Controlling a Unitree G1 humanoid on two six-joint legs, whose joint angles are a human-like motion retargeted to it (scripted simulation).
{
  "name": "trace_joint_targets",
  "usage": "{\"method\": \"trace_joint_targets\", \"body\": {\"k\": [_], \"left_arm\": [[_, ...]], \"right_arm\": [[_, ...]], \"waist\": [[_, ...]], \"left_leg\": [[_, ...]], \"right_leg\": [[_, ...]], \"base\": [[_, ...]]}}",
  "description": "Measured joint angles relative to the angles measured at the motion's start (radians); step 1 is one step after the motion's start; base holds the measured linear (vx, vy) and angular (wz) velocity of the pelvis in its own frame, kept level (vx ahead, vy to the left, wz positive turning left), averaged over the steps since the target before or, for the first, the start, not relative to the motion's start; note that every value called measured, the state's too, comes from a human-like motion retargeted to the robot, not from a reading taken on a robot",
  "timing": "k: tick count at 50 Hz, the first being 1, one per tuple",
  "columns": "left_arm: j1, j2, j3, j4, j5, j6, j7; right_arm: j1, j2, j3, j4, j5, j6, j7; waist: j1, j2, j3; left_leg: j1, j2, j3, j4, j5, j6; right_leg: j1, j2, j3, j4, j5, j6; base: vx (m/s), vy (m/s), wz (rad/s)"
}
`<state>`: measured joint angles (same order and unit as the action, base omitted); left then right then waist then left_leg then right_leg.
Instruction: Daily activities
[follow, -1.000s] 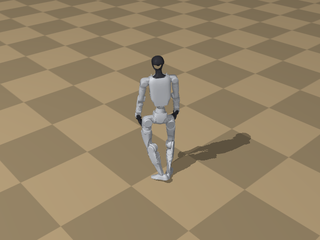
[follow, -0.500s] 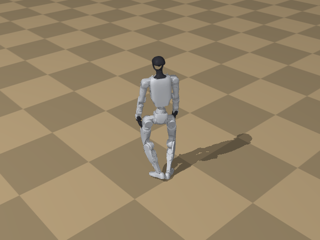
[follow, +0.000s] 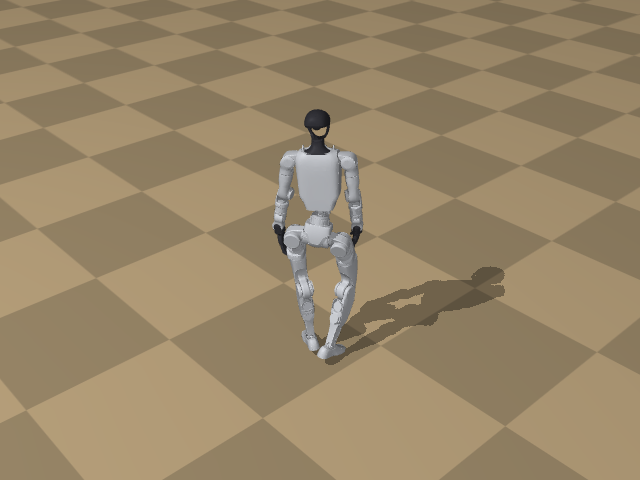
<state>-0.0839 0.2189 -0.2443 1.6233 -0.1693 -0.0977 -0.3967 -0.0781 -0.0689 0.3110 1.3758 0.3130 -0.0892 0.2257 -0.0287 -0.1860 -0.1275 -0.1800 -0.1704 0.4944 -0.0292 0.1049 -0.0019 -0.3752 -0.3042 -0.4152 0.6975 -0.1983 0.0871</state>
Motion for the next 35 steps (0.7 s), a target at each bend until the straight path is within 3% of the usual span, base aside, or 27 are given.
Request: {"method": "trace_joint_targets", "body": {"k": [5,12,16,18,20,30,35], "left_arm": [[0.018,0.005,0.011,-0.004,0.010,-0.020,0.039],[0.027,-0.001,0.008,0.002,0.018,-0.034,0.079],[0.018,-0.018,-0.010,0.000,0.047,-0.034,0.078],[-0.005,-0.027,-0.009,0.000,0.056,-0.031,0.063],[-0.010,-0.041,-0.007,-0.004,0.055,-0.029,0.051],[-0.013,-0.074,-0.038,-0.006,0.069,-0.018,0.047],[0.000,-0.079,-0.068,-0.018,0.108,-0.014,0.061]], "right_arm": [[-0.001,-0.006,0.009,-0.021,-0.015,-0.021,-0.010],[0.006,-0.032,0.026,-0.027,-0.046,-0.022,-0.012],[0.021,-0.035,0.020,0.006,-0.050,-0.016,-0.016],[0.012,-0.036,0.008,0.029,-0.055,-0.014,-0.009],[0.021,-0.032,0.003,0.041,-0.059,-0.012,-0.006],[0.041,-0.024,0.060,0.026,-0.098,-0.014,-0.003],[0.024,-0.026,0.095,0.008,-0.129,-0.017,-0.004]], "waist": [[-0.028,-0.024,-0.035],[-0.094,-0.028,-0.049],[-0.127,-0.001,-0.048],[-0.117,0.059,-0.040],[-0.119,0.077,-0.038],[-0.085,0.094,-0.032],[-0.050,0.083,-0.025]], "left_leg": [[0.021,-0.013,-0.015,-0.022,-0.092,0.041],[0.135,-0.037,0.103,-0.025,-0.148,0.071],[0.176,-0.052,0.180,-0.029,-0.207,0.076],[0.179,-0.005,0.212,-0.019,-0.244,0.067],[0.186,-0.004,0.232,-0.023,-0.243,0.063],[0.165,-0.007,0.051,-0.015,-0.185,0.052],[0.128,0.004,-0.029,0.020,-0.256,0.080]], "right_leg": [[-0.009,0.010,0.062,0.030,-0.136,-0.009],[-0.034,-0.100,0.038,0.183,-0.126,0.008],[-0.061,-0.154,-0.015,0.167,-0.194,0.005],[-0.016,-0.083,-0.080,0.039,-0.185,-0.004],[-0.012,-0.081,-0.097,0.010,-0.190,-0.001],[0.004,-0.065,-0.060,0.020,-0.124,0.009],[0.035,-0.055,-0.075,0.003,-0.220,-0.016]], "base": [[0.25,-0.04,-1.73],[0.16,0.04,-1.98],[0.07,0.05,-1.91],[0.10,0.02,-1.92],[0.07,0.00,-1.58],[0.08,-0.03,-1.10],[0.14,-0.02,-0.60]]}}
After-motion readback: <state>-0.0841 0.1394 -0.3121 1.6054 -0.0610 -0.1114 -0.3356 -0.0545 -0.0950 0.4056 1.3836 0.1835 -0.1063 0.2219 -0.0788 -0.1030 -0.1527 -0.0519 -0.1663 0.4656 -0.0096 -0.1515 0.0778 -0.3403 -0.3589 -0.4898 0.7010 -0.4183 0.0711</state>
